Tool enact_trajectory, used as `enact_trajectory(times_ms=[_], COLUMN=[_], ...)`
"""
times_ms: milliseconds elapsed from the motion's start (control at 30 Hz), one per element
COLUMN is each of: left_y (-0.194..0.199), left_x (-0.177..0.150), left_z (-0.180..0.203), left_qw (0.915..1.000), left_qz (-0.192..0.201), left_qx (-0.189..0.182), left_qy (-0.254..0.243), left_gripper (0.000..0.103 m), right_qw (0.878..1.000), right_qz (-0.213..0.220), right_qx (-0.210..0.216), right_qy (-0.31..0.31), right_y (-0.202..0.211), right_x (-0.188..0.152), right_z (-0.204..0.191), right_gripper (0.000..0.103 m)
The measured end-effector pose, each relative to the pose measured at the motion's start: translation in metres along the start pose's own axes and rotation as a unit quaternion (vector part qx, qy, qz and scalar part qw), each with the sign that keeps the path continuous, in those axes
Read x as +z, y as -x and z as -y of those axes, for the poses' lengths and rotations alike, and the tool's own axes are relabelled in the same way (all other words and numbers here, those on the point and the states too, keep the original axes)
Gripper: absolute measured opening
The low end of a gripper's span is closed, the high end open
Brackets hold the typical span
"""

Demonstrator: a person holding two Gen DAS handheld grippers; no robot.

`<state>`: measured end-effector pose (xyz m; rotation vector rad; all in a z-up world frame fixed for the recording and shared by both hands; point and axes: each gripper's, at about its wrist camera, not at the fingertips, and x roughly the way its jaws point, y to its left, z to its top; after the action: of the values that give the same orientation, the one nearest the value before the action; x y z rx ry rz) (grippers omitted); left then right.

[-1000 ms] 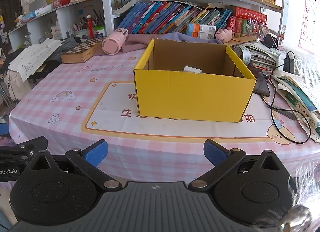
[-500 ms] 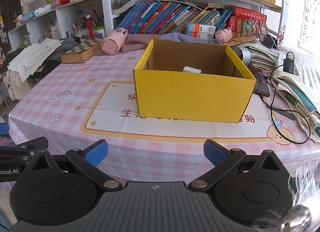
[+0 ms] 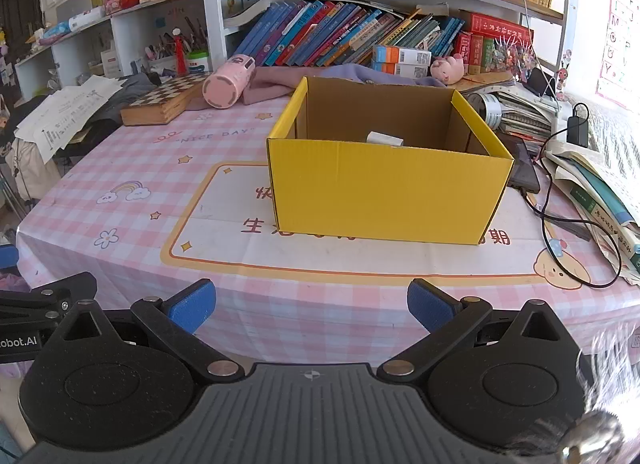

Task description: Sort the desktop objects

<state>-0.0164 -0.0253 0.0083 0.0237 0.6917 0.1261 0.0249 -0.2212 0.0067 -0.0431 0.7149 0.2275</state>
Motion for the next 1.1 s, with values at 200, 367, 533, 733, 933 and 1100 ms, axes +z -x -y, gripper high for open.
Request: enact_trajectory(times_ms=[200, 367, 533, 733, 933, 1100], left_y=[-0.0015, -0.0026, -0.003, -0.0033, -0.0042, -0.0055], left_x=[0.0012, 0.0014, 0.001, 0.001, 0.0007, 0.0009], left_z=[-0.0006, -0.0012, -0.0017, -0.0017, -0.0018, -0.002], left_qw=[1.0, 1.0, 1.0, 1.0, 1.0, 0.9999], left_qz=[0.0, 0.0, 0.0, -0.001, -0.004, -0.007], left_qx=[0.0, 0.0, 0.0, -0.001, -0.002, -0.004], left_qy=[-0.001, -0.002, -0.001, -0.003, -0.004, -0.006], left_gripper=[0.103, 0.103, 0.103, 0.103, 0.103, 0.103], right_qw=[1.0, 1.0, 1.0, 1.0, 1.0, 1.0], right_qz=[0.0, -0.001, -0.002, -0.002, -0.004, -0.005], right_qx=[0.0, 0.0, 0.001, 0.001, 0.0, 0.0], right_qy=[0.001, 0.001, 0.003, 0.003, 0.001, 0.001], right_y=[-0.0006, -0.001, -0.0017, -0.0017, -0.003, -0.0042], right_x=[0.0003, 0.0006, 0.0012, 0.0014, 0.0002, -0.0011], right_z=[-0.0003, -0.0007, -0.0038, -0.0036, -0.0042, -0.0044], right_gripper=[0.103, 0.103, 0.103, 0.103, 0.103, 0.103])
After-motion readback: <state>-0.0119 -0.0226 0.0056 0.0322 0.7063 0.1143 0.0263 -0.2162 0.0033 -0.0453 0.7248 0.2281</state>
